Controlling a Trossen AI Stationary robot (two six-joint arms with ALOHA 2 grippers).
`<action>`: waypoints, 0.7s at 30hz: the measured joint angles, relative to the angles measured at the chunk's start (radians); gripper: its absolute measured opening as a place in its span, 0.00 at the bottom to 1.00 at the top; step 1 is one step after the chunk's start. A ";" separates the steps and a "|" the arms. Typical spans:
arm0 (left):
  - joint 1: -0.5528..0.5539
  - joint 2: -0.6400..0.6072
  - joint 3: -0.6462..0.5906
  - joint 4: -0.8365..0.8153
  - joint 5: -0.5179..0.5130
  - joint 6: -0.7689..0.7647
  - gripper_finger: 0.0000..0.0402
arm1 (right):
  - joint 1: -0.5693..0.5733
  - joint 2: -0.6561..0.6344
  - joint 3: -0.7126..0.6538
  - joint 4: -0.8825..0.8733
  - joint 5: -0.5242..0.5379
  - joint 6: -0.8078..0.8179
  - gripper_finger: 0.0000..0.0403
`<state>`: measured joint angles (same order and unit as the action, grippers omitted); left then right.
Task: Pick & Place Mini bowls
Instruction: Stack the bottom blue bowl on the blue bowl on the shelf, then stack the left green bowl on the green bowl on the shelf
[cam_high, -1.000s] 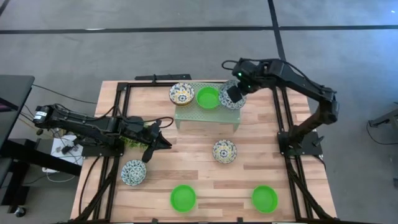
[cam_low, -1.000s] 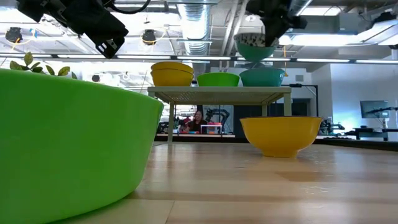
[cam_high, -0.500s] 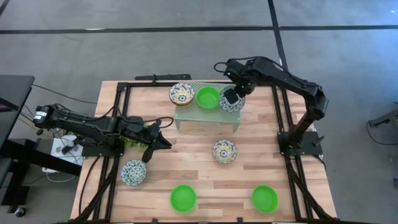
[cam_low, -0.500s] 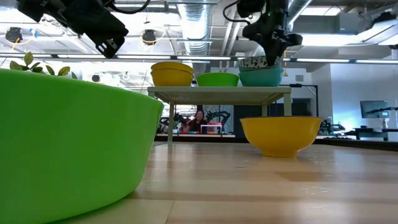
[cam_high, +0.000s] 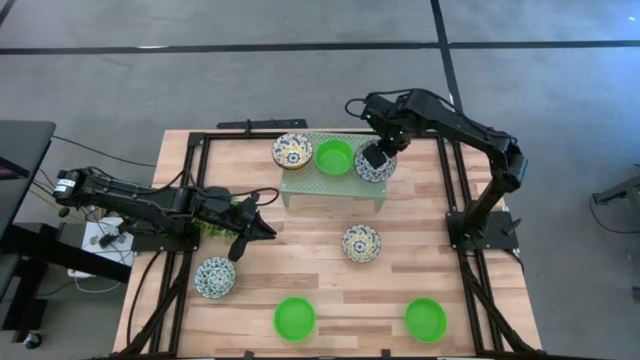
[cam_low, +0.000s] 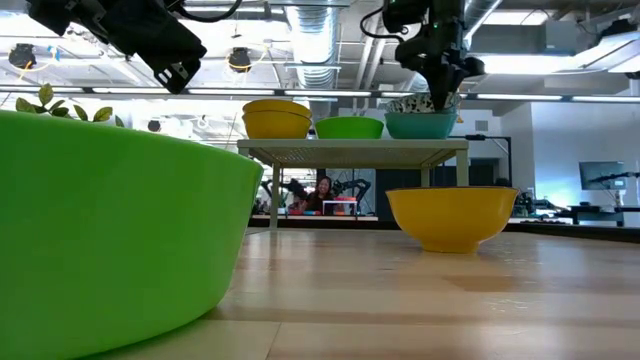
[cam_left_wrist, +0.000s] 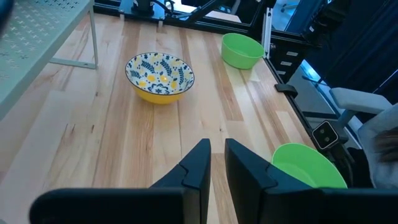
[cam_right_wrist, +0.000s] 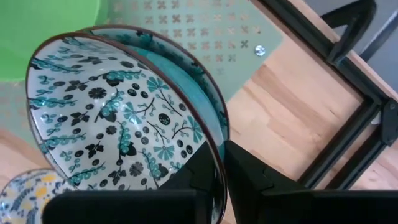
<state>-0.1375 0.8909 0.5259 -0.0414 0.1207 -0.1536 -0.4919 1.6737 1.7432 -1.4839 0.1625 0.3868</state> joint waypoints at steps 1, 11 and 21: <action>0.000 0.000 0.000 0.000 0.000 0.000 0.12 | 0.000 0.000 0.000 0.000 -0.006 -0.009 0.07; 0.000 0.000 0.000 0.005 0.000 0.000 0.12 | -0.002 0.000 0.000 0.003 -0.005 -0.046 0.11; 0.000 0.000 0.000 0.006 0.000 0.000 0.12 | -0.016 0.000 0.000 0.004 -0.005 -0.052 0.18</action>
<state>-0.1375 0.8909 0.5259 -0.0353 0.1207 -0.1539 -0.5074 1.6733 1.7432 -1.4796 0.1574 0.3348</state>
